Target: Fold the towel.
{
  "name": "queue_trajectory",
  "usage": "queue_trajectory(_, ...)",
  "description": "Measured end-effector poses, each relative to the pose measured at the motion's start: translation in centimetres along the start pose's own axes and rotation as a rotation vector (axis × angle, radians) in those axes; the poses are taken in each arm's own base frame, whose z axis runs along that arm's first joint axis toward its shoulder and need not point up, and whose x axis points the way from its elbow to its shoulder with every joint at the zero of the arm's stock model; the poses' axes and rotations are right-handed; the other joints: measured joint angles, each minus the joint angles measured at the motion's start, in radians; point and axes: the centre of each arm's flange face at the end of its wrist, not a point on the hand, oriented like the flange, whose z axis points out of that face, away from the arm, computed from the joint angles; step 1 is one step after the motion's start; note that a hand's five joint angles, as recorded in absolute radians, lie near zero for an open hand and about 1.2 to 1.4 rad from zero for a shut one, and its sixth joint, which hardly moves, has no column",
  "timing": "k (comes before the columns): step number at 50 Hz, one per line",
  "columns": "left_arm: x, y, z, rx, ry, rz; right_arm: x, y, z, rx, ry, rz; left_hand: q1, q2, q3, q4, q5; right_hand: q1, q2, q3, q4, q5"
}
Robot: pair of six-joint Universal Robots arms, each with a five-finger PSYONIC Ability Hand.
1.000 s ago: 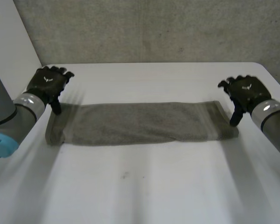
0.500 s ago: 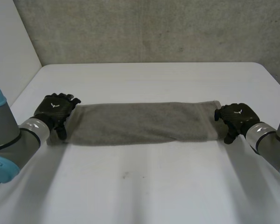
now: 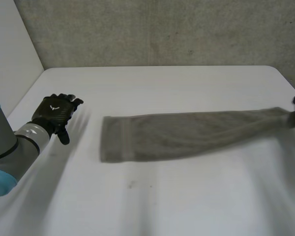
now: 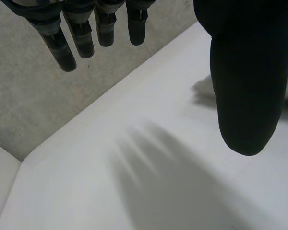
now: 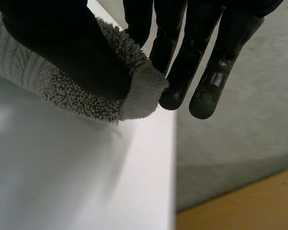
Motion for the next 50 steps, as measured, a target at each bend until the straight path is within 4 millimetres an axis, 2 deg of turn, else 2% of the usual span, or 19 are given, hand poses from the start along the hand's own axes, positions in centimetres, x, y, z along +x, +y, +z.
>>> queue_trajectory(4,-0.1,-0.2,-0.1,0.004,-0.003,-0.015,1.7,-1.0,0.5,0.030,0.042,-0.068,0.000,0.000,0.000,0.000,0.000,0.001,0.000,0.001,0.001,0.001)
queue_trajectory(10,0.0,-0.2,-0.1,0.005,-0.001,-0.025,-0.3,-7.8,-0.6,0.232,0.012,-0.094,0.000,0.000,0.000,0.000,0.000,0.002,0.001,0.003,0.001,0.001)
queue_trajectory(11,0.0,-0.2,-0.1,0.005,0.000,-0.025,-2.2,-10.2,-1.6,0.306,-0.031,-0.084,0.000,0.000,0.000,0.000,0.000,0.002,0.004,0.004,0.001,0.001)
queue_trajectory(14,0.0,-0.2,-0.1,0.004,0.000,-0.025,-4.4,-12.3,-2.7,0.372,-0.081,-0.076,0.000,0.000,0.000,0.000,0.000,0.003,0.004,0.004,0.001,0.001)
queue_trajectory(19,0.2,-0.1,-0.2,0.002,0.003,-0.024,-14.1,-17.3,-8.5,0.556,-0.324,-0.070,0.000,0.000,0.000,0.000,0.000,0.003,0.004,0.005,0.002,0.002)
queue_trajectory(21,0.2,0.0,-0.2,0.000,0.004,-0.025,-17.8,-17.8,-11.0,0.595,-0.424,-0.081,0.000,0.000,0.000,0.000,0.000,0.003,0.004,0.005,0.002,0.003)
queue_trajectory(22,0.2,0.0,-0.2,0.000,0.004,-0.025,-17.8,-17.8,-11.0,0.595,-0.424,-0.081,0.000,0.000,0.000,0.000,0.000,0.003,0.004,0.005,0.002,0.003)
queue_trajectory(23,0.3,0.0,-0.2,-0.001,0.005,-0.025,-20.7,-17.8,-13.1,0.619,-0.505,-0.093,0.000,0.000,0.000,0.000,0.000,0.003,0.004,0.005,0.002,0.003)
queue_trajectory(28,0.4,0.2,-0.3,-0.003,0.008,-0.025,-27.1,-15.8,-18.0,0.631,-0.705,-0.138,0.000,0.000,0.000,0.000,0.000,0.004,0.004,0.005,0.002,0.004)
queue_trajectory(33,0.6,0.2,-0.4,-0.003,0.013,-0.025,-30.3,-13.3,-20.5,0.600,-0.821,-0.174,0.000,0.000,0.000,0.000,0.000,-0.015,-0.010,-0.011,-0.007,-0.002)
queue_trajectory(36,0.7,0.2,-0.4,-0.003,0.015,-0.024,-30.3,-12.8,-20.9,0.582,-0.833,-0.179,0.000,0.000,0.000,0.000,0.000,-0.255,-0.243,-0.244,-0.248,-0.213)
queue_trajectory(37,0.7,0.2,-0.5,-0.002,0.015,-0.024,-30.1,-12.9,-20.9,0.578,-0.831,-0.177,0.000,0.000,0.000,0.000,0.000,-0.585,-0.572,-0.566,-0.572,-0.493)
queue_trajectory(38,0.7,0.2,-0.5,-0.001,0.015,-0.024,-29.9,-13.0,-20.9,0.576,-0.828,-0.175,0.000,0.000,0.000,0.000,0.000,-0.585,-0.572,-0.566,-0.572,-0.493)
queue_trajectory(39,0.7,0.2,-0.5,0.000,0.015,-0.023,-29.6,-13.1,-20.8,0.573,-0.821,-0.169,0.000,0.000,0.000,0.000,0.000,-0.914,-0.849,-0.835,-0.839,-0.793)
queue_trajectory(40,0.8,0.1,-0.5,0.002,0.016,-0.023,-29.1,-13.3,-20.7,0.568,-0.814,-0.161,0.000,0.000,0.000,0.000,0.000,-1.012,-0.873,-0.876,-0.880,-0.855)
queue_trajectory(45,1.2,-0.5,-0.6,0.021,0.024,-0.016,-23.9,-14.0,-17.9,0.468,-0.722,-0.018,0.000,0.000,0.000,0.000,0.000,-1.176,-1.018,-1.018,-1.016,-0.982)
queue_trajectory(46,1.2,-0.5,-0.6,0.021,0.024,-0.016,-23.9,-14.0,-17.9,0.468,-0.722,-0.018,0.000,0.000,0.000,0.000,0.000,-1.176,-1.018,-1.018,-1.016,-0.982)
queue_trajectory(47,1.5,-1.0,-0.8,0.037,0.032,-0.011,-21.5,-13.7,-16.6,0.405,-0.683,0.073,0.000,0.000,0.000,0.000,0.000,-1.192,-1.030,-1.034,-1.031,-0.990)
queue_trajectory(50,2.0,-1.9,-1.0,0.066,0.044,-0.005,-18.8,-12.6,-15.3,0.321,-0.642,0.184,0.000,0.000,0.000,0.000,0.000,-1.200,-1.039,-1.041,-1.037,-0.995)
